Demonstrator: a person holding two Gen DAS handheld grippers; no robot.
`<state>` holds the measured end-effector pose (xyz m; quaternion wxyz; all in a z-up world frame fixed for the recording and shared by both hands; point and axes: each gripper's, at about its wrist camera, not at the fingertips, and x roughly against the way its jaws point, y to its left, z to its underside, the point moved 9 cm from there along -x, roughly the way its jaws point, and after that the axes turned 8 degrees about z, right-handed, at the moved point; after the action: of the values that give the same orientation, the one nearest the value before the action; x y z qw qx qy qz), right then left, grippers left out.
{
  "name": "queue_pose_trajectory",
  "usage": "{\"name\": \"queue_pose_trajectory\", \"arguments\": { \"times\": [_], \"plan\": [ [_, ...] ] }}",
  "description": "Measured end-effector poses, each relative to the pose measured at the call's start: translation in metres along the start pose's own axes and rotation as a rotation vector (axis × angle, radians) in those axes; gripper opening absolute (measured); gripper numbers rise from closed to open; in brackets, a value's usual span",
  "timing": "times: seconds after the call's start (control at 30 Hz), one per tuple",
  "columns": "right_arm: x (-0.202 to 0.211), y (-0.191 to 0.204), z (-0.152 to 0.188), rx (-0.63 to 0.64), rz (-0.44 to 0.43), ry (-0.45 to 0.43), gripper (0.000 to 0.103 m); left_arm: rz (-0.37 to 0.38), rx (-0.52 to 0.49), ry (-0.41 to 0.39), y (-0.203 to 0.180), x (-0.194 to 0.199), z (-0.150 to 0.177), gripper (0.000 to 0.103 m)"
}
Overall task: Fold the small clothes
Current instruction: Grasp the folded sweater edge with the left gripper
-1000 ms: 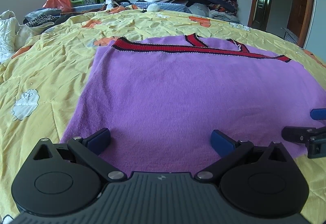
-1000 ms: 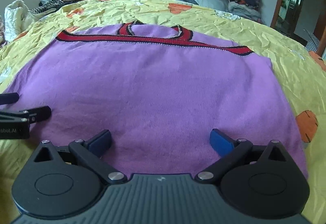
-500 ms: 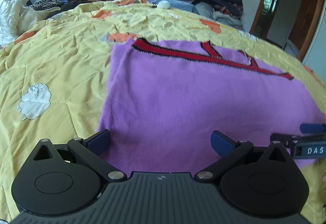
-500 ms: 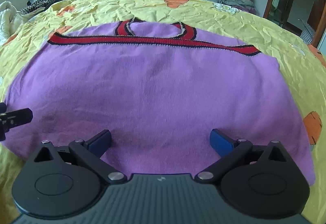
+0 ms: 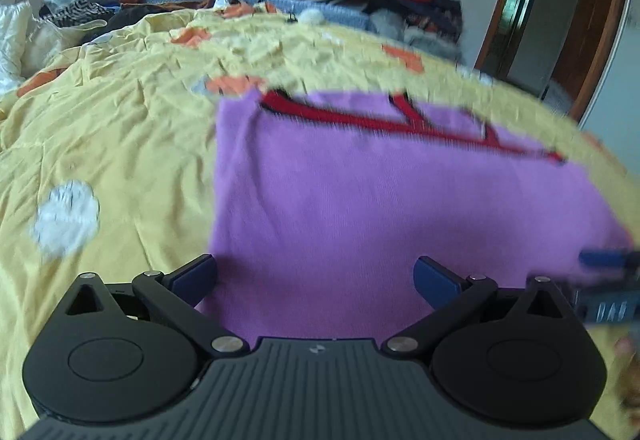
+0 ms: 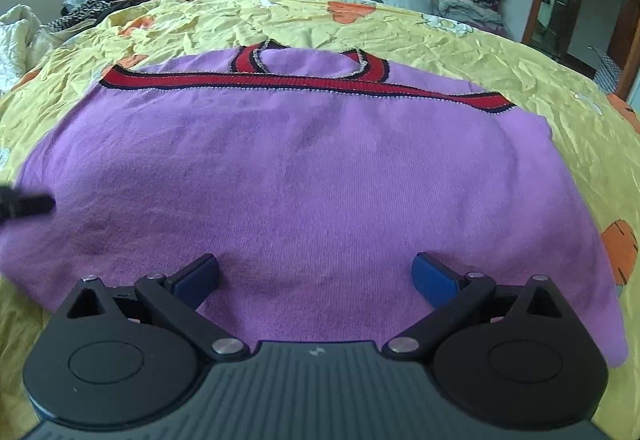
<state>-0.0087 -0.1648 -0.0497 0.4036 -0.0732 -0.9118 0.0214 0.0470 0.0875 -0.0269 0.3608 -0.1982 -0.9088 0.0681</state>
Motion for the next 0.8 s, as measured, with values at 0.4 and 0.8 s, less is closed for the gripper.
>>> {"name": "queue_pose_trajectory", "arguments": {
  "times": [0.4,0.8],
  "plan": [
    [0.02,0.022,-0.001,0.173,0.135,-0.139,0.103,0.351,0.342,0.124,0.096,-0.077,-0.095,0.103],
    [0.038,0.098,-0.01,0.252,-0.067,-0.173,0.103,0.487,0.217,0.353,0.07,-0.126,-0.117,0.074]
  ]
}}
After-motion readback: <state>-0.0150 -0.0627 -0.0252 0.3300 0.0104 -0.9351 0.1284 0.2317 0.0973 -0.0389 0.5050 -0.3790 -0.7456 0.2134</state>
